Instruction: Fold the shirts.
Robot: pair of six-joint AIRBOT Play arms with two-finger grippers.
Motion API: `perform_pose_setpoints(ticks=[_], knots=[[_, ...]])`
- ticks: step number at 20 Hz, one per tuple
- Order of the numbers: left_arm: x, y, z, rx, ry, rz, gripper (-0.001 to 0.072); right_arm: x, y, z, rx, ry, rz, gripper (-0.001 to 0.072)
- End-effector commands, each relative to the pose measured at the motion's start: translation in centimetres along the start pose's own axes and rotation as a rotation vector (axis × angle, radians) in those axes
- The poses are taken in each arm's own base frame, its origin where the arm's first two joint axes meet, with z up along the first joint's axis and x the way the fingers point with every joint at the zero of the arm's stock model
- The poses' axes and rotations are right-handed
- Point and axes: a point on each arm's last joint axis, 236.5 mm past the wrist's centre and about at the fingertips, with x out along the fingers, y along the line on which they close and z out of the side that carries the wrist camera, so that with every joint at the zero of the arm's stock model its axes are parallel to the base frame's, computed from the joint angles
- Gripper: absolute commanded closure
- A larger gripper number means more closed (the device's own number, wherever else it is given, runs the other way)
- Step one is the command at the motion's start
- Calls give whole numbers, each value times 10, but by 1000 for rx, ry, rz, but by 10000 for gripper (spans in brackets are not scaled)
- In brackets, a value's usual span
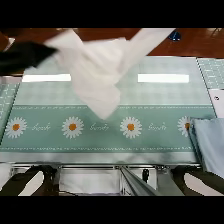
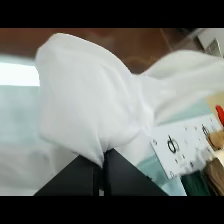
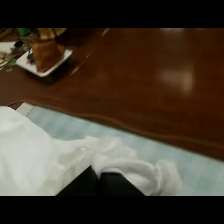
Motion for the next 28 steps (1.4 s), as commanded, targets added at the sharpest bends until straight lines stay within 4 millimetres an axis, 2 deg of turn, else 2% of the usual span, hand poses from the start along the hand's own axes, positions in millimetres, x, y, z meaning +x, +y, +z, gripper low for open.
perform_pose_setpoints(ticks=[1,3,5,6,8,10,12,13,14,16,19,21,24,28], knots=[[-76,-79,67,240,-213,24,687,-120,42,46,-238,-192,-205,690],[-107,-114,74,350,-281,57,688,-174,51,43,-272,-238,-324,690],[-134,-128,72,450,-338,166,688,-221,53,30,-271,-253,-441,690],[-146,-128,70,471,-358,233,688,-239,48,18,-255,-232,-506,690],[-167,-125,60,517,-375,372,687,-270,29,-15,-182,-150,-639,690],[-176,-124,49,524,-369,435,688,-278,17,-42,-118,-91,-692,690],[-172,-116,38,504,-345,428,688,-262,1,-86,-57,57,-697,690],[-166,-102,32,467,-318,424,688,-249,-11,-116,-15,164,-695,690],[-158,-83,24,416,-284,422,688,-234,-22,-142,21,257,-689,690],[-137,-32,-3,288,-189,419,688,-198,-42,-194,83,419,-647,690],[-94,43,-71,58,2,375,687,-134,-74,-254,164,502,-578,690],[-66,82,-118,-65,114,360,687,-100,-94,-293,231,565,-549,690],[-30,129,-164,-187,212,379,687,-58,-124,-336,310,681,-539,690],[16,172,-198,-273,286,421,687,-4,-170,-358,395,687,-573,689]])
